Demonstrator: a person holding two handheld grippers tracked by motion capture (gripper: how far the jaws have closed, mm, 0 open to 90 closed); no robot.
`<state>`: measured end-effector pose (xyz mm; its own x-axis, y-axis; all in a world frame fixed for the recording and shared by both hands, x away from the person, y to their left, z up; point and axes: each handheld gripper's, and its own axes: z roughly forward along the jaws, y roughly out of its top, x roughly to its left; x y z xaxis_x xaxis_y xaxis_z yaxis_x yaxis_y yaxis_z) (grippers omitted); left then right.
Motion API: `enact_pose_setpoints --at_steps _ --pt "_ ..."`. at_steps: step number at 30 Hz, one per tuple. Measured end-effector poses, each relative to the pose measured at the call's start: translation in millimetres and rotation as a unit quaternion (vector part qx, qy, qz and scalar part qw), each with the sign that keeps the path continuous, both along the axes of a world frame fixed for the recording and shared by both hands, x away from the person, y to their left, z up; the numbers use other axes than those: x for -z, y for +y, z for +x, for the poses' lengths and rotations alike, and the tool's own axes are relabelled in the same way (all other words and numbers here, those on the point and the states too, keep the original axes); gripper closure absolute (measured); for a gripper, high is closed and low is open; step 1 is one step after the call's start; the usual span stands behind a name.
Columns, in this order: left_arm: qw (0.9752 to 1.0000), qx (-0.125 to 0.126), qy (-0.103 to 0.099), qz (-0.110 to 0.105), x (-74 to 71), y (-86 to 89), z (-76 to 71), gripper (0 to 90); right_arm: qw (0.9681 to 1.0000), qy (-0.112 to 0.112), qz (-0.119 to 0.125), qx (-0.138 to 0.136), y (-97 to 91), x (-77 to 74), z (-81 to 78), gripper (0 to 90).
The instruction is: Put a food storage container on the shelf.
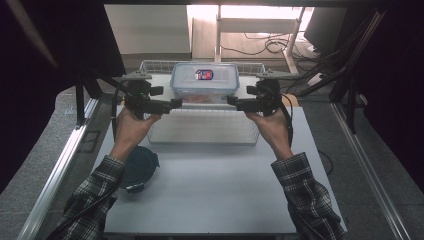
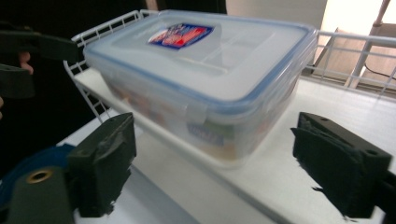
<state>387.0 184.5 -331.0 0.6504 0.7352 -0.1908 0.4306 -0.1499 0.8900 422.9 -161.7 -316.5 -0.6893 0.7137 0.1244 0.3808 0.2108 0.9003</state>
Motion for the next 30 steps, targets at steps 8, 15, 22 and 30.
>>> enact_pose_setpoints --at_steps 8,15,22,30 --pt "0.9995 0.03 -0.004 0.004 19.8 -5.0 -26.1 4.4 0.9992 -0.022 -0.028 -0.019 1.6 14.7 -25.6 5.3" --pt "0.9992 0.032 -0.012 0.021 40.2 -9.3 -47.0 3.0 0.9979 -0.027 -0.041 -0.043 2.4 27.8 -44.0 2.1" --pt "0.9986 0.038 -0.022 0.028 54.6 -10.8 -68.5 1.7 0.9963 -0.041 -0.051 -0.055 1.4 39.3 -65.6 1.6" --pt "0.9985 0.039 -0.018 0.033 72.6 -7.9 -91.9 2.9 0.996 -0.05 -0.052 -0.052 -4.2 56.1 -85.8 0.0"
